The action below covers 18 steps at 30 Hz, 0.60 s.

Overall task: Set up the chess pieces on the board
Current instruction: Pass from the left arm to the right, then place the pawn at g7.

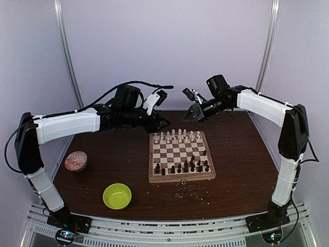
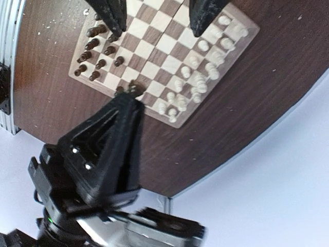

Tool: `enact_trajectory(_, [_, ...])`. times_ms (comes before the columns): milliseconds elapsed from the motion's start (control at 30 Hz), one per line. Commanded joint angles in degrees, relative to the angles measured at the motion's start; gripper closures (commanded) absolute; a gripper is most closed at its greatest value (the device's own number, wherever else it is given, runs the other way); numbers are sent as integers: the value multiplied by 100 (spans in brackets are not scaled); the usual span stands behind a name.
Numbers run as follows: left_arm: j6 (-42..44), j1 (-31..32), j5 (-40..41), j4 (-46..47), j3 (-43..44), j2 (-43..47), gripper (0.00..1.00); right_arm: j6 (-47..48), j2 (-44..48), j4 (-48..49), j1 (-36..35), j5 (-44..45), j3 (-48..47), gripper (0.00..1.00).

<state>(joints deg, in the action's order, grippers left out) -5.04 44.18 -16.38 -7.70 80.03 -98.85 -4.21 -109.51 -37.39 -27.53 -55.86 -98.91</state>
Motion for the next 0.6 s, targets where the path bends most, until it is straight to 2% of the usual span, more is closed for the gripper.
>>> enact_trajectory(0, [-110,-380,747,-50,-481,794,54,1486,28,-942,-448,1490,-287,90])
enact_trajectory(167, [-435,-743,1215,-286,-955,1288,53,2188,-278,-1322,-1139,2454,-519,90])
enact_trajectory(300, [-581,-894,1328,-118,-1459,1667,52,2410,-749,-1616,-1573,2945,-845,90])
enact_trajectory(567, [-626,-937,1443,-139,-1785,1945,52,2673,-1671,-2159,-2202,3701,-1513,90])
